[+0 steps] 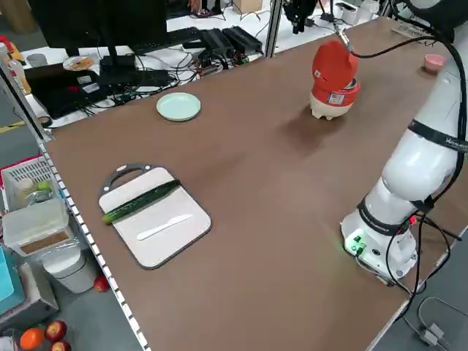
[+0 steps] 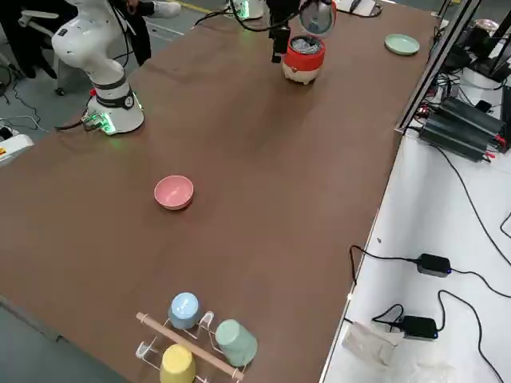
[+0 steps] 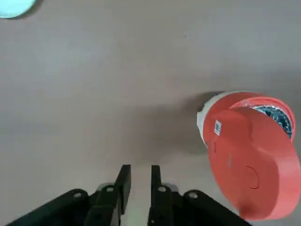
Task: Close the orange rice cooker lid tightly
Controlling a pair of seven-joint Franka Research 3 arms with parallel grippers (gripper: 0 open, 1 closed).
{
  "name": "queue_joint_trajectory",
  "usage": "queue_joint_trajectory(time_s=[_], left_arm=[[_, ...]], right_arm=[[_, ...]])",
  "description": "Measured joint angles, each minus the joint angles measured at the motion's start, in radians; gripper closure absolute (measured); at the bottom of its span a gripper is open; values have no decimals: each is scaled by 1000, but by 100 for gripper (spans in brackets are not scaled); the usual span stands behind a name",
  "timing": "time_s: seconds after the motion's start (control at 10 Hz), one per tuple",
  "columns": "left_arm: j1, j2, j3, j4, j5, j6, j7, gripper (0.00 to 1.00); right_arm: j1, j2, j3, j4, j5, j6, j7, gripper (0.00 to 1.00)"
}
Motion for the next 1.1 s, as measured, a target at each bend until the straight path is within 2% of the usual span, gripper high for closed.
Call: queue_joint_trajectory(time_s=[0.1, 0.3, 0.5, 0.7, 0.8, 0.9, 1.1], left_arm=[[0, 0, -3, -9, -30, 2, -7, 96], [-1, 0, -37, -22, -51, 21, -83, 99], [-7, 0, -118, -62, -52, 75, -186, 99], [-10, 1, -181, -132, -52, 175, -253, 99], [-11, 1, -199, -167, -52, 212, -272, 99], [-13, 2, -205, -185, -52, 234, -283, 99], [-36, 9, -207, -190, -52, 275, -343, 99]], right_arm=[[-2, 5, -2, -53, 78, 70, -139, 0], [-4, 29, -6, -184, 250, 241, -453, 0], [-9, 75, -9, -268, 440, 344, -763, 0], [-33, 137, -12, -286, 623, 353, -1026, 0], [-42, 168, -12, -310, 756, 350, -1177, 0], [-44, 205, -12, -351, 885, 350, -1334, 0], [-45, 296, 7, -404, 1073, 345, -1573, 0]])
